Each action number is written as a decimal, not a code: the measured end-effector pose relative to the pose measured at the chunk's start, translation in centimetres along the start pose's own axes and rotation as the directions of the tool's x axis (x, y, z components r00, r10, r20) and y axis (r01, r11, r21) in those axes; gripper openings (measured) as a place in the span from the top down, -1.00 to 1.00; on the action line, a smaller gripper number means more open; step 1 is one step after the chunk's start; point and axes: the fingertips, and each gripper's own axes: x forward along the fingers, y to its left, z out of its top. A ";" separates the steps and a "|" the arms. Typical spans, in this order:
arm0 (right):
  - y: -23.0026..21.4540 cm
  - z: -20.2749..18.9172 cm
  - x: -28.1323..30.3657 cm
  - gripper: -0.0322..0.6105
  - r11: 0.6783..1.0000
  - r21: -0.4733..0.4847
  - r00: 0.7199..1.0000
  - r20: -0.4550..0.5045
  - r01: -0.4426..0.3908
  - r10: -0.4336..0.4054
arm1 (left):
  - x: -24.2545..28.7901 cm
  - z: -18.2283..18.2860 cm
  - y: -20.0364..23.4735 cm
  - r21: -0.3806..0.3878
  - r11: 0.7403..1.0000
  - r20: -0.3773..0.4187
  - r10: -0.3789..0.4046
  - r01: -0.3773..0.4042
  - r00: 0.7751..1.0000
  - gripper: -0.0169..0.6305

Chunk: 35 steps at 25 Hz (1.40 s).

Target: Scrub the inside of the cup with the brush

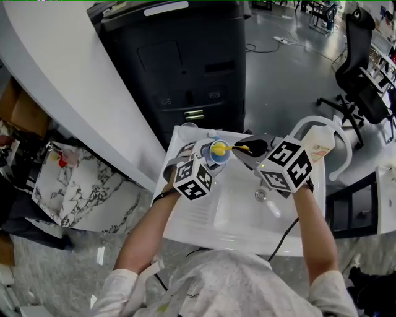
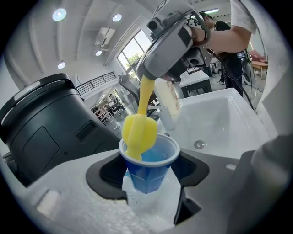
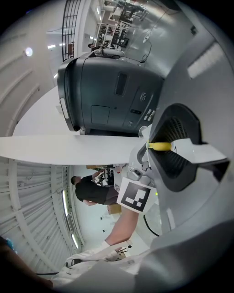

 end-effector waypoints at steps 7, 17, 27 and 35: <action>-0.8 0.0 -0.2 0.79 1.000 0.015 1.000 0.006 0.006 -0.006 | -0.1 0.0 0.1 0.003 1.000 0.004 -0.001 0.001 1.000 0.01; -2.0 -0.1 -0.8 0.79 0.999 0.035 0.999 0.013 0.029 -0.030 | -0.4 0.0 0.6 0.001 1.000 0.014 0.021 -0.021 1.000 0.02; -2.4 -0.9 -0.8 0.79 0.997 0.057 0.999 0.000 0.042 -0.042 | -0.7 -0.1 1.4 -0.032 0.998 0.024 0.046 -0.045 0.999 0.02; -1.5 -1.8 -0.1 0.79 0.997 0.068 1.000 -0.014 0.025 -0.025 | -0.9 -0.6 2.4 -0.086 0.994 0.023 0.069 -0.066 0.997 0.02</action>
